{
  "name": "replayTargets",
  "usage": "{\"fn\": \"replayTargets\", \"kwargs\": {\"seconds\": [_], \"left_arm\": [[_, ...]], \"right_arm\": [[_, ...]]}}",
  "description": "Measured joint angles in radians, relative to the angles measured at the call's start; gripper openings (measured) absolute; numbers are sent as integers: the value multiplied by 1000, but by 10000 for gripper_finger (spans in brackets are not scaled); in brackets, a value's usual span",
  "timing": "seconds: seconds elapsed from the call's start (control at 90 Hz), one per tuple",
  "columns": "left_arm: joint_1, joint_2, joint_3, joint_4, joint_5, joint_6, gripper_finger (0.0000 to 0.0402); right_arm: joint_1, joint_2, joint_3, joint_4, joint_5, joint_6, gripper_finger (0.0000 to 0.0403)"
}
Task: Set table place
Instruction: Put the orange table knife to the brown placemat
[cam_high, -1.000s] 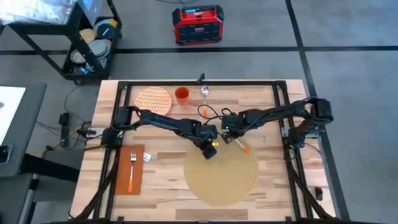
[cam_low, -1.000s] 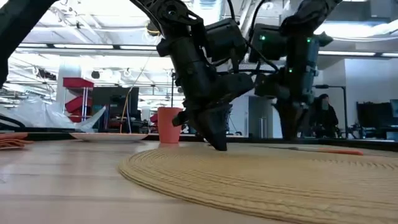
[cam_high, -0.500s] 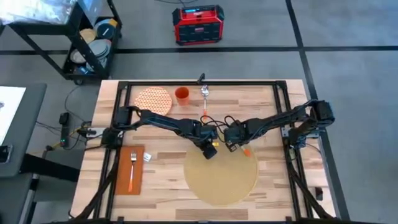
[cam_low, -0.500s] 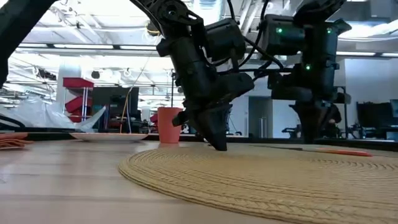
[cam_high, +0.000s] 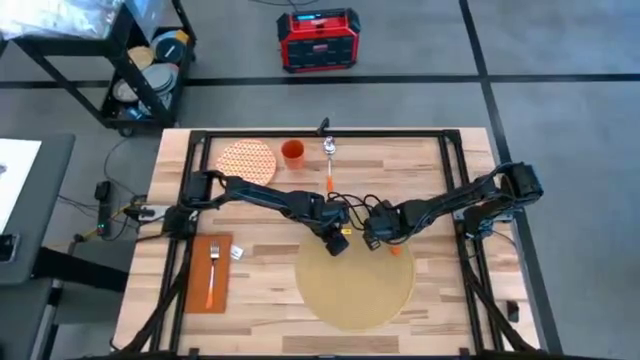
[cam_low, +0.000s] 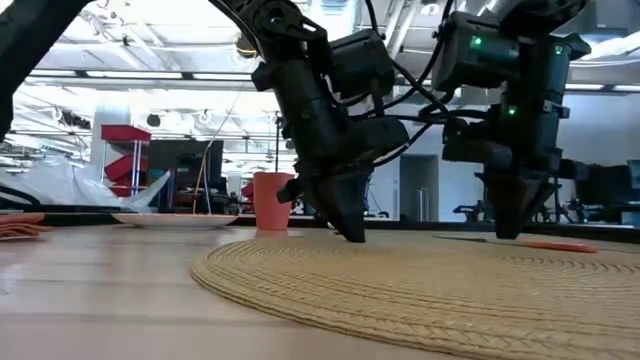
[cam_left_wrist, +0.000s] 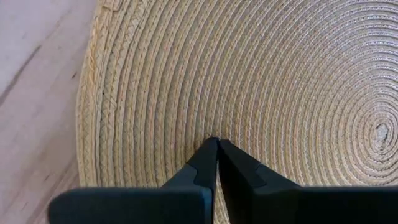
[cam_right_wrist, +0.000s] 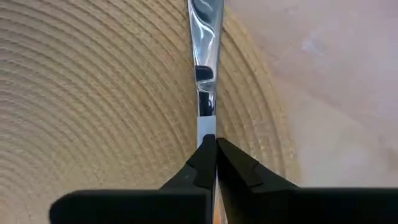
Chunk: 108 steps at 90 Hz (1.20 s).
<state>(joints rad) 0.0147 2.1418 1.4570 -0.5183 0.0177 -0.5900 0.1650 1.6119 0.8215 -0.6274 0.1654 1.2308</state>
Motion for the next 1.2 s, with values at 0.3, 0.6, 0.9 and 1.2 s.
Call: {"fn": "replayTargets", "kwargs": {"seconds": [0.3, 0.6, 0.9, 1.2], "left_arm": [[0, 0, 0, 16, 0, 6, 0], [0, 0, 0, 48, 0, -21, 0], [3, 0, 0, 70, 0, -61, 0], [3, 0, 0, 70, 1, -79, 0]], "right_arm": [[116, 2, -2, 76, -14, 159, 0], [255, 3, -2, 97, -14, 339, 0], [320, 6, -3, 132, -14, 404, 0], [304, 7, -3, 168, -13, 388, 0]]}}
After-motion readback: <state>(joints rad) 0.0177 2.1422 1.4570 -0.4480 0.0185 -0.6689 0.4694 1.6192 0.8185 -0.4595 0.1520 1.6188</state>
